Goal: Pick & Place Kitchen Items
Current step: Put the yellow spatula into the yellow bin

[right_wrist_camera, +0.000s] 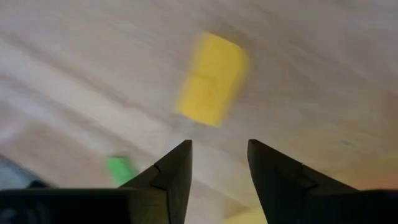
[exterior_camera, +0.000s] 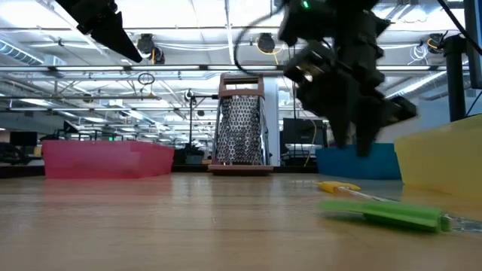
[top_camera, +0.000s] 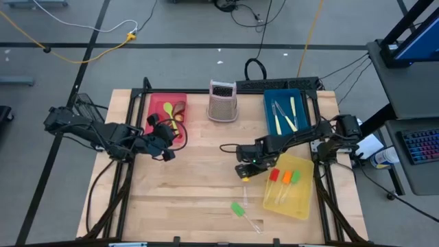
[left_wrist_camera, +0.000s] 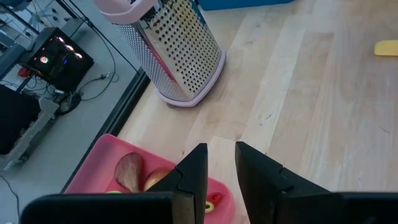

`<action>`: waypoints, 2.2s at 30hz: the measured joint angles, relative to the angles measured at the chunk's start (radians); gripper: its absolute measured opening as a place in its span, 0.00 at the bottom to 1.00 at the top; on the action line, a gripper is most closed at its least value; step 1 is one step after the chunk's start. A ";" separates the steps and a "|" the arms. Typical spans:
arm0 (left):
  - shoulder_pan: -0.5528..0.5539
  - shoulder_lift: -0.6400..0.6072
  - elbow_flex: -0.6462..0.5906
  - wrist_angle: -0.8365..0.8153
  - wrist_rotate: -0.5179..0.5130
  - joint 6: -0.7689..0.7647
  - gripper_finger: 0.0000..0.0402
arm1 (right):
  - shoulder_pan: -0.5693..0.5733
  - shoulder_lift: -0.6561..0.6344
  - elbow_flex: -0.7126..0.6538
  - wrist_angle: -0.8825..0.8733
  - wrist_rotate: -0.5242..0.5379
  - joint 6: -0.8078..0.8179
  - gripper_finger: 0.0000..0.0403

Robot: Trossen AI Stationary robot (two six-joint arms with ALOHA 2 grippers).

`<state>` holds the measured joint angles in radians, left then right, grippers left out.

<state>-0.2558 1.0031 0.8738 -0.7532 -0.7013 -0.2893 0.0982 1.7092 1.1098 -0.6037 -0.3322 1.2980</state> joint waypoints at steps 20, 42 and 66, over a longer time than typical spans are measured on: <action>0.000 0.000 0.000 -0.004 -0.006 -0.007 0.22 | -0.038 0.106 0.075 -0.040 0.045 -0.162 0.24; -0.002 0.000 0.000 -0.006 0.004 -0.008 0.22 | -0.056 0.100 -0.012 0.089 0.039 -0.107 0.24; -0.002 0.000 0.000 -0.006 0.005 -0.010 0.22 | -0.016 0.105 -0.014 0.109 0.180 -0.304 0.01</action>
<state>-0.2573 1.0031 0.8738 -0.7588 -0.6968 -0.2993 0.0819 1.8137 1.0962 -0.4951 -0.1522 0.9937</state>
